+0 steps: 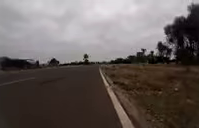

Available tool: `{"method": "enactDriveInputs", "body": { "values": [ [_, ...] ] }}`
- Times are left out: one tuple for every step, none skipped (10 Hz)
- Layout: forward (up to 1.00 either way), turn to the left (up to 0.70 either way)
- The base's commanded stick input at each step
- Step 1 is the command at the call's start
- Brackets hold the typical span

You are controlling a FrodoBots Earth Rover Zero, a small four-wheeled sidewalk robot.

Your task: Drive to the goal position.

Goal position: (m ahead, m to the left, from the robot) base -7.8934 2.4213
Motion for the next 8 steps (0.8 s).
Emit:
{"method": "enactDriveInputs", "body": {
  "values": [
    [0.0, 0.85],
    [0.0, 0.85],
    [0.0, 0.85],
    [0.0, 0.85],
    [0.0, 0.85],
    [0.0, 0.85],
    [0.0, 0.85],
    [0.0, 0.85]
  ]
}}
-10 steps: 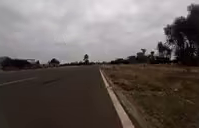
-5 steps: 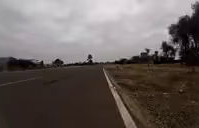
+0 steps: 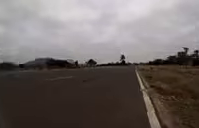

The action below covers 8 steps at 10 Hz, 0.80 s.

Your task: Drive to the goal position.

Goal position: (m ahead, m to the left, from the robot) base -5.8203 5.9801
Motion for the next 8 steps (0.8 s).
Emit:
{"method": "enactDriveInputs", "body": {
  "values": [
    [0.0, 0.85],
    [0.0, 0.85],
    [0.0, 0.85],
    [0.0, 0.85],
    [0.0, 0.85],
    [0.0, 0.85],
    [0.0, 0.85],
    [0.0, 0.85]
  ]
}}
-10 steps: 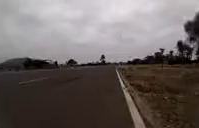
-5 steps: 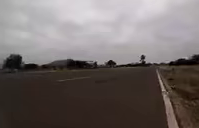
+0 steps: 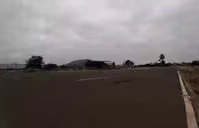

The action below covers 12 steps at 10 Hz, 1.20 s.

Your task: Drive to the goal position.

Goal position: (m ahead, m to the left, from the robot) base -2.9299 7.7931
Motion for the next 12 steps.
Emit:
{"method": "enactDriveInputs", "body": {
  "values": [
    [0.0, 0.85],
    [0.0, 0.85],
    [0.0, 0.85],
    [0.0, 0.85],
    [0.0, 0.85],
    [0.0, 0.85],
    [0.0, 0.85],
    [0.0, 0.85],
    [0.0, 0.85],
    [0.0, 0.85],
    [0.0, 0.85],
    [0.0, 0.0]
  ]
}}
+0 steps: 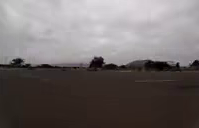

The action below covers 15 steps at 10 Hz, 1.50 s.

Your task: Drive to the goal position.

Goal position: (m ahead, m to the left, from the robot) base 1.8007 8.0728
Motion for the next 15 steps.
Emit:
{"method": "enactDriveInputs", "body": {
  "values": [
    [0.0, 0.0],
    [0.0, 0.0],
    [0.0, 0.0],
    [0.0, 0.0],
    [0.0, 0.0],
    [0.0, 0.0],
    [0.0, 0.0],
    [0.0, 0.0],
    [0.0, 0.27],
    [0.0, 0.74],
    [0.0, 0.85],
    [0.0, 0.85],
    [0.0, 0.85],
    [0.0, 0.85],
    [0.0, 0.85]
  ]
}}
